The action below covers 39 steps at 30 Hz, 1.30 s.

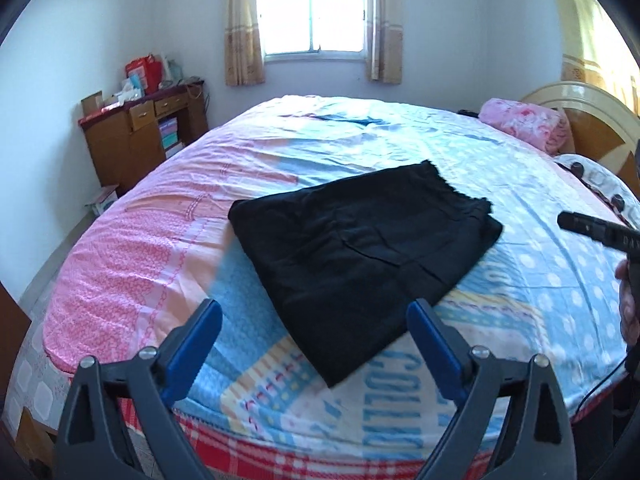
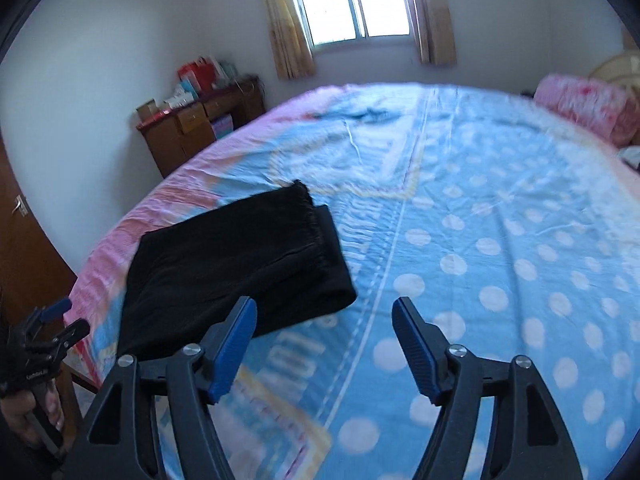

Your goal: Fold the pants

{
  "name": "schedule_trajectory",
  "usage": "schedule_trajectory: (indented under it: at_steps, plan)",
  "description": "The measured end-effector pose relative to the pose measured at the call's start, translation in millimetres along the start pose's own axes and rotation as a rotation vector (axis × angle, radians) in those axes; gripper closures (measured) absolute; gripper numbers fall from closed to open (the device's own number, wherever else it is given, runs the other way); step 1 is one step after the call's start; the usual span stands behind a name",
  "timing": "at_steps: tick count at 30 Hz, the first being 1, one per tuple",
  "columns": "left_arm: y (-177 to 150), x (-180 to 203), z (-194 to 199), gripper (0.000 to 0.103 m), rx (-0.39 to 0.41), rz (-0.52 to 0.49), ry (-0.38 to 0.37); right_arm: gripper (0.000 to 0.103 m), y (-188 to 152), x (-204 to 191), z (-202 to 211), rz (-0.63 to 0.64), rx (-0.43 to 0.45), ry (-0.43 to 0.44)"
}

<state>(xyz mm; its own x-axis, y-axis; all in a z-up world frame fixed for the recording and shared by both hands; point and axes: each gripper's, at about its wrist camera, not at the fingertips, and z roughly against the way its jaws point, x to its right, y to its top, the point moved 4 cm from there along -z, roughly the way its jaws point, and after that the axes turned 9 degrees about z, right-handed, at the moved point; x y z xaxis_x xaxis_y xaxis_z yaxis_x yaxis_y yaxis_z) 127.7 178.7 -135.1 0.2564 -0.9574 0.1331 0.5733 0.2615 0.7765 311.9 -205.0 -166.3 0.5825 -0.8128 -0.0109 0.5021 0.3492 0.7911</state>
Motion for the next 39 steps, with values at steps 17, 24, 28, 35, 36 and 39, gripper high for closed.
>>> schedule_trajectory:
  at_steps: [17, 24, 28, 35, 36, 39]
  plan:
    - [-8.2, 31.8, 46.9, 0.006, 0.057, -0.018, -0.137, 0.021, -31.0, -52.6, 81.4, 0.03, 0.108, -0.086]
    - [-2.0, 34.1, 63.5, 0.003, 0.085, -0.005, -0.163, 0.021, -32.7, -66.0, 104.1, 0.058, 0.135, -0.09]
    - [-0.6, 34.8, 67.7, 0.002, 0.101, -0.009, -0.164, 0.021, -33.4, -65.9, 111.8, 0.055, 0.144, -0.097]
    - [-7.7, 43.8, 61.0, 0.002, 0.082, -0.027, -0.17, 0.021, -40.1, -67.6, 110.7, 0.067, 0.142, -0.11]
    - [-8.7, 45.1, 60.3, 0.002, 0.079, -0.031, -0.17, 0.021, -41.1, -67.5, 109.8, 0.067, 0.14, -0.112]
    - [-10.2, 48.3, 60.9, 0.002, 0.076, -0.038, -0.173, 0.021, -43.8, -65.9, 108.1, 0.061, 0.132, -0.11]
